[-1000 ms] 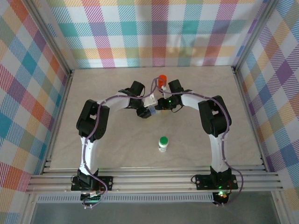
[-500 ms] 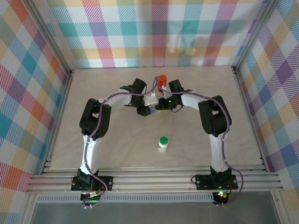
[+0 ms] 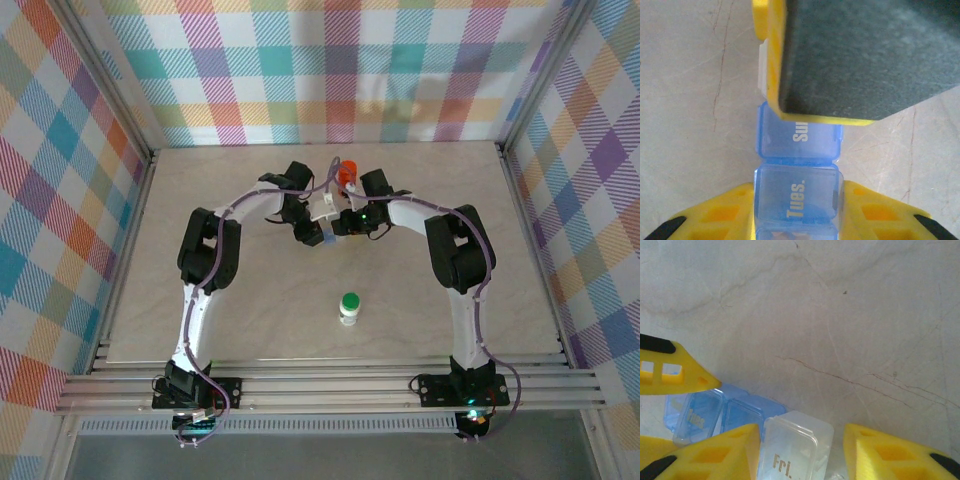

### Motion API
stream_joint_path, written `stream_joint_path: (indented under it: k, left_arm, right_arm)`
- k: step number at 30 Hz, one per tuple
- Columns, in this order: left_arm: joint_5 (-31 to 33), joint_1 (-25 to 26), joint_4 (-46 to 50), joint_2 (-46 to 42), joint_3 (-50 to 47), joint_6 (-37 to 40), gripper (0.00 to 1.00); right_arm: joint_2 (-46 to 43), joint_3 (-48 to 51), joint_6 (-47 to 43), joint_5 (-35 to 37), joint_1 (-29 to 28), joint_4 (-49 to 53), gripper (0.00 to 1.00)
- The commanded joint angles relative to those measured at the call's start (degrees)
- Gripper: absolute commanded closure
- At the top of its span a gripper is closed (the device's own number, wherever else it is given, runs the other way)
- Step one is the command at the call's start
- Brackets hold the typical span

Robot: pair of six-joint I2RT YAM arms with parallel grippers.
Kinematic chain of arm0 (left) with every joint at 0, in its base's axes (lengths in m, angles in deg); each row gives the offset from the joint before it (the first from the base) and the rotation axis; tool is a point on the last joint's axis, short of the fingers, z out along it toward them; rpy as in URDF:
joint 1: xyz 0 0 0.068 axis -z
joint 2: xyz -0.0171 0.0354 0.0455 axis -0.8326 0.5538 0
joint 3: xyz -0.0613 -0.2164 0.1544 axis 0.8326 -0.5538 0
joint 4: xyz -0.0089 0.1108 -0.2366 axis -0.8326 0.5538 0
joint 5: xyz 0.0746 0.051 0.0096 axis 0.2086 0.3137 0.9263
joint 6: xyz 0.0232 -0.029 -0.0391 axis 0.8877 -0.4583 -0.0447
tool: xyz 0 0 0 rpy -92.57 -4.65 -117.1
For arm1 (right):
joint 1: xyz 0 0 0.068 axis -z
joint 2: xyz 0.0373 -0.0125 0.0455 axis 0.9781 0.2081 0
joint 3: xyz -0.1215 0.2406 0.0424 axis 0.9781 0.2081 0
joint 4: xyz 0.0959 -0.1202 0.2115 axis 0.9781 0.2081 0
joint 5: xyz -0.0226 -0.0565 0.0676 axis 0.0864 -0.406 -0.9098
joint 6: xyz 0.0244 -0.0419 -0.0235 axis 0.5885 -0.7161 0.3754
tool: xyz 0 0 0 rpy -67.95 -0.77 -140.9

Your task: Sort the pills into containers

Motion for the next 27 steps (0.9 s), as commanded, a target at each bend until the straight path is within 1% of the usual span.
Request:
stream_joint_path:
  k: [1,4,9,15,21,27]
  left_arm:
    - [-5.81,-1.49,3.00,0.78,4.12,-3.83,0.64]
    - [-6.83,-2.16,2.76,1.42,5.47,-6.69,0.60]
    - [-5.74,-2.64,1.03,1.97,6.57,-10.02,0.52]
    - [-4.73,-3.91,-1.51,2.29,7.89,-13.87,0.52]
    - [2.51,-4.10,-3.55,3.46,9.18,-15.62,0.51]
    - [4.82,-3.97,-1.25,5.94,11.51,-15.95,0.51]
  right_arm:
    - [3.87,0.21,-2.30,5.32,-0.26,7.55,0.54]
    - [4.23,-0.20,-2.50,5.42,-0.30,8.11,0.54]
    - [4.41,-0.46,-2.98,5.15,-0.25,8.60,0.54]
    - [4.42,-0.61,-3.62,4.75,-0.25,8.98,0.54]
    - [4.73,-0.86,-3.74,4.36,-0.27,9.14,0.54]
    - [4.78,-1.02,-3.81,4.26,-0.25,9.33,0.54]
